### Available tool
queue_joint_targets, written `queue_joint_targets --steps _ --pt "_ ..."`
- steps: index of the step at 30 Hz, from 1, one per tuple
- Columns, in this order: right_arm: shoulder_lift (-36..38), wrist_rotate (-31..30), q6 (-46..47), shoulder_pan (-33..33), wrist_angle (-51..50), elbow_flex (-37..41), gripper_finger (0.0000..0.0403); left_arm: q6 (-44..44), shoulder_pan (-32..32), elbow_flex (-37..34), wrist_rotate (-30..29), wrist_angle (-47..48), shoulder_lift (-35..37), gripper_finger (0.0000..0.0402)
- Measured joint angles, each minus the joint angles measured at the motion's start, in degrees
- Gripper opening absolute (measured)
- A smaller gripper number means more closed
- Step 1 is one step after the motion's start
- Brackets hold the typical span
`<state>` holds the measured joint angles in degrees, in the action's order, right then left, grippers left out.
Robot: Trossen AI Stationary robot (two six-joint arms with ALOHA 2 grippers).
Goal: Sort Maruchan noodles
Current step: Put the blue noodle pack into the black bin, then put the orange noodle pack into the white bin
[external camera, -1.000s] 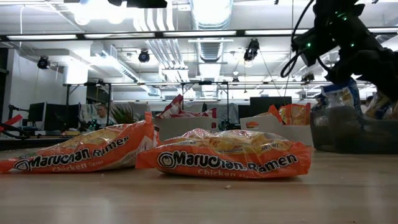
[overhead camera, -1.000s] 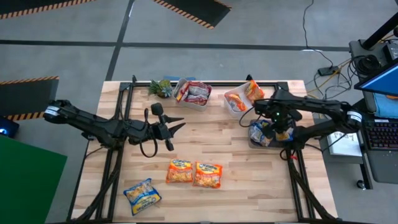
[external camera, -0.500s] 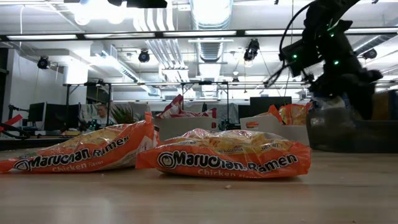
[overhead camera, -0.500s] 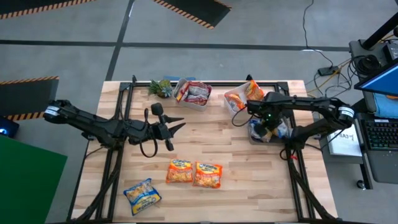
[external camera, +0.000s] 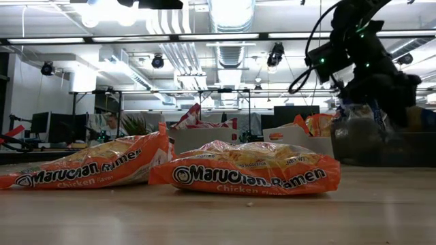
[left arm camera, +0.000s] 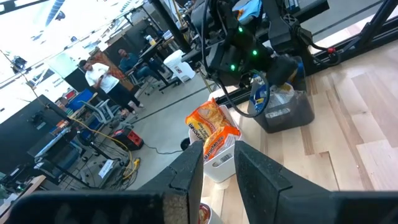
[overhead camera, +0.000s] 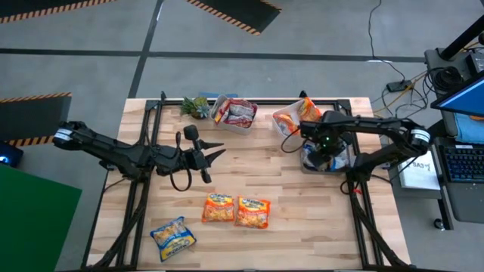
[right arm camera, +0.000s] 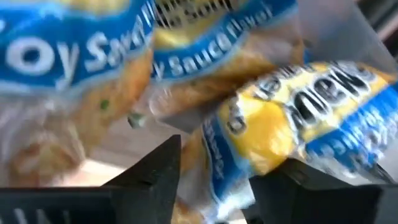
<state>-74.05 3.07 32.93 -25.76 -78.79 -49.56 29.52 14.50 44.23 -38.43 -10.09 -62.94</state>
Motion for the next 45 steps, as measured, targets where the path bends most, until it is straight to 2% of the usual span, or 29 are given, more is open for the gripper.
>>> queue_joint_targets --steps 8,13,20,27,31,38,45 --pt "1.32 -0.06 0.2 0.0 -1.81 -5.51 0.018 -0.05 0.0 0.0 0.0 -0.02 0.01 0.0075" --pt "2.64 -0.25 0.44 2.18 1.14 -9.67 0.018 -1.65 0.0 0.0 -0.01 0.48 0.01 0.0075" --pt "6.85 -0.49 2.42 12.09 19.38 -10.65 0.0177 -7.2 0.01 0.0 0.01 4.08 0.02 0.0075" --pt "8.25 -7.51 1.91 24.7 39.19 -7.45 0.0163 -17.73 0.02 0.0 0.24 8.83 -0.07 0.0075" --pt "5.84 -8.23 -1.61 30.55 48.51 -6.61 0.0152 -26.52 0.07 -0.13 4.18 12.55 -2.08 0.0075" --pt "-2.28 -8.08 -9.07 38.06 62.21 -5.64 0.0126 -33.46 0.76 -0.2 12.62 12.63 -9.93 0.0075" --pt "-14.35 -6.86 -11.28 42.88 71.4 -5.59 0.0092 -38.99 2.05 0.26 15.41 12.71 -16.84 0.0075"
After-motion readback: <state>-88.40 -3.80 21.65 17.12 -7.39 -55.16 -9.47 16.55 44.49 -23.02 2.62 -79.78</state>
